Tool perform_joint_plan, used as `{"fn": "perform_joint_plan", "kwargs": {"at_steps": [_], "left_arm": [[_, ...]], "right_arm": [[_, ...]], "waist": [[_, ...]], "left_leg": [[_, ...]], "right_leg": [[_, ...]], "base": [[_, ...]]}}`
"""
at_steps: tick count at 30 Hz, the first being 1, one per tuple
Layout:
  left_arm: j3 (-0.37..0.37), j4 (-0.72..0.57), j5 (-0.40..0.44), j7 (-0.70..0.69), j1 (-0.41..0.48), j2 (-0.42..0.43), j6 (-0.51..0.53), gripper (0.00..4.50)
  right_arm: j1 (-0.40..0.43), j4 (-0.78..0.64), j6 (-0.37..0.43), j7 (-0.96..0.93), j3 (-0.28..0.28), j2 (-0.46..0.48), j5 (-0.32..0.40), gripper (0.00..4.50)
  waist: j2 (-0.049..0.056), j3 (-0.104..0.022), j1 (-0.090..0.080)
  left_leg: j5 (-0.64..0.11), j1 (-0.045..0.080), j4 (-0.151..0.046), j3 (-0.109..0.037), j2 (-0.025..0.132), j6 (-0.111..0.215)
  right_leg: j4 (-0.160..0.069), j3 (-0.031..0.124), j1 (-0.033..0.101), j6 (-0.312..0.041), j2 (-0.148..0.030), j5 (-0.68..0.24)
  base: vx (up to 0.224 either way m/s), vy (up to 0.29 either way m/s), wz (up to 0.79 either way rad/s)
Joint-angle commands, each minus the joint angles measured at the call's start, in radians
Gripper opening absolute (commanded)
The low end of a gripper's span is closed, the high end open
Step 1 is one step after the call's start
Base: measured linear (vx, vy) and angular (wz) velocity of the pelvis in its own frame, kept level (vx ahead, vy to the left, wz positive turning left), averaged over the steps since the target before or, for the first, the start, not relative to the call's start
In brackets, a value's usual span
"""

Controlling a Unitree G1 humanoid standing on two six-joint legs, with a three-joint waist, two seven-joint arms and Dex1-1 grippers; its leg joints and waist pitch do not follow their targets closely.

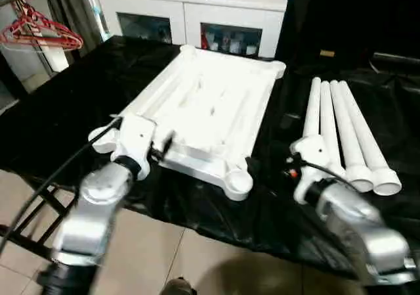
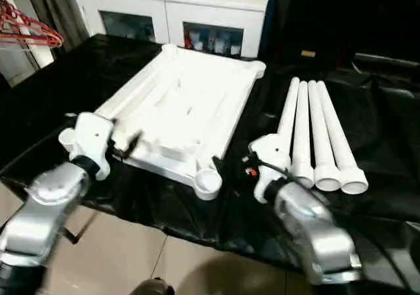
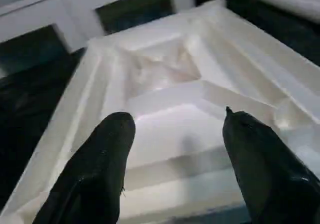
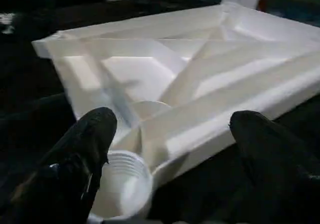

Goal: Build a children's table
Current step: Move to table

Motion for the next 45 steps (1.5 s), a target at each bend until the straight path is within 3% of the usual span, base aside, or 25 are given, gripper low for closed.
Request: {"fn": "perform_joint_plan", "kwargs": {"at_steps": [1, 4, 6, 7, 8, 10, 14, 15, 16, 18, 20, 24, 27, 29, 32, 33, 35, 37, 45], "left_arm": [[-0.018, 0.021, -0.021, -0.09, -0.012, 0.03, -0.044, 3.63], [-0.025, 0.045, -0.038, -0.173, -0.02, 0.068, -0.092, 3.98], [-0.049, 0.089, -0.073, -0.344, -0.042, 0.132, -0.157, 4.1], [-0.073, 0.125, -0.084, -0.429, -0.068, 0.156, -0.184, 4.1], [-0.092, 0.153, -0.089, -0.485, -0.092, 0.167, -0.198, 3.9], [-0.12, 0.209, -0.094, -0.554, -0.141, 0.17, -0.201, 3.73], [-0.171, 0.335, -0.078, -0.645, -0.235, 0.149, -0.235, 3.33], [-0.182, 0.379, -0.071, -0.663, -0.264, 0.136, -0.24, 3.28], [-0.195, 0.424, -0.064, -0.688, -0.29, 0.127, -0.253, 3.23], [-0.218, 0.509, -0.053, -0.74, -0.337, 0.11, -0.27, 3.0], [-0.245, 0.622, -0.037, -0.789, -0.394, 0.086, -0.31, 2.88], [-0.269, 0.766, -0.004, -0.8, -0.461, 0.045, -0.361, 2.53], [-0.288, 0.854, 0.034, -0.787, -0.503, 0.026, -0.41, 2.36], [-0.299, 0.929, 0.064, -0.773, -0.539, 0.01, -0.454, 2.16], [-0.311, 1.017, 0.095, -0.756, -0.581, -0.009, -0.503, 2.04], [-0.318, 1.063, 0.11, -0.755, -0.601, -0.018, -0.522, 1.93], [-0.322, 1.105, 0.122, -0.753, -0.618, -0.026, -0.539, 1.72], [-0.331, 1.145, 0.142, -0.745, -0.635, -0.032, -0.561, 1.65], [-0.317, 1.238, 0.163, -0.753, -0.679, -0.047, -0.591, 0.94]], "right_arm": [[0.002, -0.024, 0.008, 0.04, 0.002, -0.025, 0.019, 4.09], [0.005, -0.037, 0.021, 0.078, 0.01, -0.048, 0.032, 4.09], [0.009, -0.065, 0.052, 0.145, 0.031, -0.087, 0.053, 4.09], [0.009, -0.073, 0.063, 0.173, 0.04, -0.104, 0.064, 4.09], [0.008, -0.077, 0.07, 0.186, 0.044, -0.113, 0.07, 4.09], [0.009, -0.083, 0.079, 0.199, 0.046, -0.127, 0.077, 4.09], [0.008, -0.077, 0.08, 0.2, 0.038, -0.136, 0.076, 4.09], [0.01, -0.077, 0.082, 0.201, 0.035, -0.142, 0.075, 4.09], [0.014, -0.08, 0.085, 0.206, 0.033, -0.15, 0.077, 4.09], [0.02, -0.09, 0.093, 0.214, 0.028, -0.166, 0.078, 4.09], [0.031, -0.102, 0.104, 0.222, 0.022, -0.189, 0.081, 4.09], [0.045, -0.119, 0.11, 0.219, 0.022, -0.2, 0.078, 4.09], [0.053, -0.13, 0.116, 0.213, 0.023, -0.201, 0.079, 4.09], [0.06, -0.142, 0.123, 0.206, 0.02, -0.202, 0.082, 4.09], [0.075, -0.164, 0.136, 0.199, 0.017, -0.204, 0.092, 4.09], [0.083, -0.177, 0.143, 0.198, 0.017, -0.206, 0.097, 4.09], [0.088, -0.185, 0.148, 0.198, 0.018, -0.209, 0.097, 4.09], [0.091, -0.19, 0.152, 0.197, 0.018, -0.211, 0.097, 4.09], [0.094, -0.204, 0.164, 0.192, 0.014, -0.21, 0.103, 4.09]], "waist": [[0.003, -0.053, -0.004], [0.0, -0.051, -0.011], [0.0, -0.049, -0.011], [-0.004, -0.048, -0.013], [-0.02, -0.048, -0.013], [-0.011, -0.048, -0.006], [-0.022, -0.052, -0.008], [-0.022, -0.052, -0.011], [-0.013, -0.055, -0.01], [-0.019, -0.052, -0.012], [-0.014, -0.054, -0.011], [-0.016, -0.058, -0.012], [-0.014, -0.059, -0.014], [-0.007, -0.058, -0.017], [-0.008, -0.058, -0.016], [-0.002, -0.059, -0.015], [-0.008, -0.058, -0.015], [0.0, -0.058, -0.016], [-0.001, -0.06, -0.017]], "left_leg": [[-0.256, 0.019, -0.079, -0.035, 0.095, 0.019], [-0.252, 0.017, -0.08, -0.023, 0.093, 0.021], [-0.268, 0.023, -0.079, -0.016, 0.092, 0.029], [-0.256, 0.019, -0.08, -0.013, 0.091, 0.032], [-0.237, 0.021, -0.078, -0.007, 0.089, 0.044], [-0.231, 0.029, -0.076, -0.002, 0.091, 0.043], [-0.21, 0.023, -0.075, 0.006, 0.094, 0.032], [-0.195, 0.021, -0.072, 0.009, 0.091, 0.033], [-0.192, 0.022, -0.071, 0.008, 0.094, 0.03], [-0.188, 0.022, -0.069, 0.013, 0.09, 0.036], [-0.181, 0.023, -0.068, 0.01, 0.093, 0.032], [-0.16, 0.022, -0.062, 0.011, 0.094, 0.035], [-0.163, 0.023, -0.061, 0.01, 0.095, 0.035], [-0.17, 0.023, -0.061, 0.008, 0.097, 0.034], [-0.174, 0.024, -0.061, 0.008, 0.098, 0.035], [-0.177, 0.024, -0.061, 0.006, 0.097, 0.033], [-0.179, 0.024, -0.062, 0.006, 0.1, 0.029], [-0.186, 0.025, -0.062, 0.005, 0.101, 0.029], [-0.172, 0.027, -0.059, 0.005, 0.103, 0.033]], "right_leg": [[-0.094, 0.075, 0.028, -0.03, -0.148, -0.055], [-0.095, 0.07, 0.024, -0.046, -0.148, -0.045], [-0.101, 0.073, 0.016, -0.056, -0.152, -0.095], [-0.1, 0.073, 0.019, -0.057, -0.153, -0.099], [-0.102, 0.075, 0.018, -0.05, -0.153, -0.105], [-0.104, 0.076, 0.009, -0.054, -0.155, -0.129], [-0.095, 0.07, 0.016, -0.069, -0.157, -0.086], [-0.094, 0.069, 0.017, -0.069, -0.155, -0.067], [-0.092, 0.07, 0.017, -0.073, -0.16, -0.055], [-0.101, 0.072, 0.019, -0.061, -0.158, -0.066], [-0.099, 0.071, 0.02, -0.058, -0.157, -0.045], [-0.091, 0.068, 0.026, -0.065, -0.16, 0.037], [-0.091, 0.068, 0.029, -0.07, -0.161, 0.04], [-0.093, 0.067, 0.028, -0.071, -0.16, 0.041], [-0.094, 0.069, 0.029, -0.074, -0.161, 0.044], [-0.093, 0.069, 0.03, -0.076, -0.163, 0.042], [-0.092, 0.069, 0.033, -0.079, -0.166, 0.038], [-0.093, 0.069, 0.03, -0.085, -0.165, 0.032], [-0.087, 0.069, 0.032, -0.109, -0.168, 0.076]], "base": [[-0.025, 0.063, -0.09], [-0.019, 0.058, -0.09], [0.0, 0.0, 0.0], [0.0, 0.0, 0.0], [0.0, 0.0, 0.0], [0.0, 0.0, 0.0], [0.0, 0.0, 0.0], [0.0, 0.0, 0.0], [0.0, 0.0, 0.0], [0.0, 0.0, 0.0], [0.0, 0.0, 0.0], [0.0, 0.0, 0.0], [0.0, 0.0, 0.0], [0.0, 0.0, 0.0], [0.0, 0.0, 0.0], [0.0, 0.0, 0.0], [0.0, 0.0, 0.0], [0.0, 0.0, 0.0], [0.0, 0.0, 0.0]]}}
